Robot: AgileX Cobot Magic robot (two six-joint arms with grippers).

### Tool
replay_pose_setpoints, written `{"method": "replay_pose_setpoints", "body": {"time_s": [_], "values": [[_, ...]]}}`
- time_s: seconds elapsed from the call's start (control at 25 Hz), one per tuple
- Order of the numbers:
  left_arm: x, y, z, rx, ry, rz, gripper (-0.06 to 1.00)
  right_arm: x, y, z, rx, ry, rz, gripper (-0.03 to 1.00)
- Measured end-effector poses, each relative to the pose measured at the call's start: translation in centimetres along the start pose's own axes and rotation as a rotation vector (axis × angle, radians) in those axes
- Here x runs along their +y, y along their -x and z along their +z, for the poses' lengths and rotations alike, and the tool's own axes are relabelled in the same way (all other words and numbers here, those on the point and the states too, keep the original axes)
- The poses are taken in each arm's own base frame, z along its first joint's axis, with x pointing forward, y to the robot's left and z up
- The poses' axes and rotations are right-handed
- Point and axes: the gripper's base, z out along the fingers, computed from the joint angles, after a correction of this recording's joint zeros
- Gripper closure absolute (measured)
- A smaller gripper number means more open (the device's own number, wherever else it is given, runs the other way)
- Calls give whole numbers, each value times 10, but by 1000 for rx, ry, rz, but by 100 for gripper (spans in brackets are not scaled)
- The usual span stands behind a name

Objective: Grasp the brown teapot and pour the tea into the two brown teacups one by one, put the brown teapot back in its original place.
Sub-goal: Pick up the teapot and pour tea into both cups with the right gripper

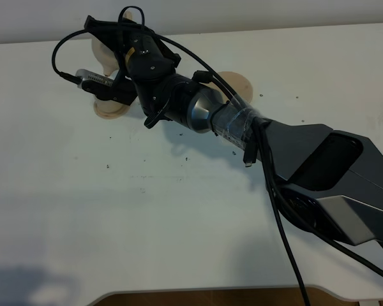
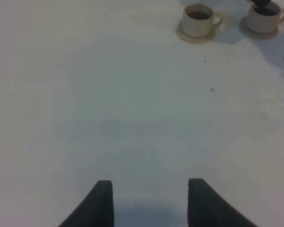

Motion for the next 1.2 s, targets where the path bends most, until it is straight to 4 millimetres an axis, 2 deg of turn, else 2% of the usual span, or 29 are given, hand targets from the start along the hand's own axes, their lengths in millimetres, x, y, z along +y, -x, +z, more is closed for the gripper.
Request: {"method": "replay_pose_setpoints", "body": {"time_s": [0.4, 0.68, 0.92, 1.04, 1.2], "values": [[0, 0, 0, 0, 0, 0, 58, 4, -1, 0, 10, 46, 45, 84], [0, 0, 0, 0, 0, 0, 58, 11, 1, -2, 19, 135, 213, 84], [0, 0, 0, 0, 0, 0, 58, 9, 8, -7, 5, 188, 342, 84], [0, 0, 0, 0, 0, 0, 58, 8, 5, -10, 1, 219, 405, 84], [0, 0, 0, 0, 0, 0, 58, 3, -10, -21, 17, 305, 543, 84]]}}
